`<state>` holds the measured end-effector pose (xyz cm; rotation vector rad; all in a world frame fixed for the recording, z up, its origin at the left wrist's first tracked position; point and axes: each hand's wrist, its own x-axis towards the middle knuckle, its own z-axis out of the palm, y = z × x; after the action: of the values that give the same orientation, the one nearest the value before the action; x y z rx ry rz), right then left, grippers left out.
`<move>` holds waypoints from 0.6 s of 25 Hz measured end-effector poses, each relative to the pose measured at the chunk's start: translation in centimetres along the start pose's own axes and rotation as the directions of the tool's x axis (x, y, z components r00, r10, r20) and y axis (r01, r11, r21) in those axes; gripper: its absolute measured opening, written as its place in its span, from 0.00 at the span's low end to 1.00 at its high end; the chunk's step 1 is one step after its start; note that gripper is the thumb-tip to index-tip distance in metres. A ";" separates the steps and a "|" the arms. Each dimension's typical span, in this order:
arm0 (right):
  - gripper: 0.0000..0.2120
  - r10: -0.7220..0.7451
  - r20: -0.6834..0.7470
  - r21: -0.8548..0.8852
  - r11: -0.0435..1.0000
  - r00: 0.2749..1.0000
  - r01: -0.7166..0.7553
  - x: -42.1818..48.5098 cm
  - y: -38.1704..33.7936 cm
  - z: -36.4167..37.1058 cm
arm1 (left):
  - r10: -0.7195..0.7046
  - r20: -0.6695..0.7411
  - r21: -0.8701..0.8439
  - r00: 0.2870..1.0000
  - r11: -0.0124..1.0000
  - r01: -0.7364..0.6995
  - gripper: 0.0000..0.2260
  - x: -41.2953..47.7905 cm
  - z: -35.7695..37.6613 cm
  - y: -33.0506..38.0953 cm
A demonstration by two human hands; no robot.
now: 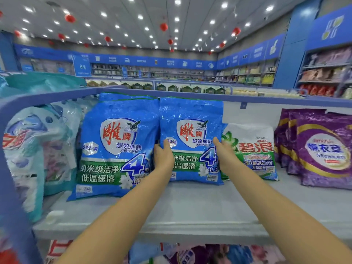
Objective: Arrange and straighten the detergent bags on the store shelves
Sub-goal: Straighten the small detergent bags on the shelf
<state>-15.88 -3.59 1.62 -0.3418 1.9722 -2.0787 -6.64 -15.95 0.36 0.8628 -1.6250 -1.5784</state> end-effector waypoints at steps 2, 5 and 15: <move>0.21 0.034 -0.102 0.034 0.999 0.994 -0.030 0.3 0.0 0.6 | 0.021 -0.021 0.004 1.000 1.000 -0.021 0.21 0.3 0.3 -0.4; 0.11 0.077 -0.177 0.183 0.982 0.981 -0.044 0.5 0.2 0.8 | 0.069 -0.036 0.004 0.997 0.998 -0.069 0.21 0.5 0.3 -0.8; 0.06 -0.003 -0.001 0.149 0.989 1.000 0.003 -1.4 -0.3 -0.1 | 0.157 0.032 0.000 0.987 0.988 -0.157 0.18 0.3 -0.1 -1.1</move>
<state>-14.66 -2.98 1.88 -0.3141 1.8040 -2.2124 -6.71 -16.30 -0.75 0.6958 -1.6749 -1.4879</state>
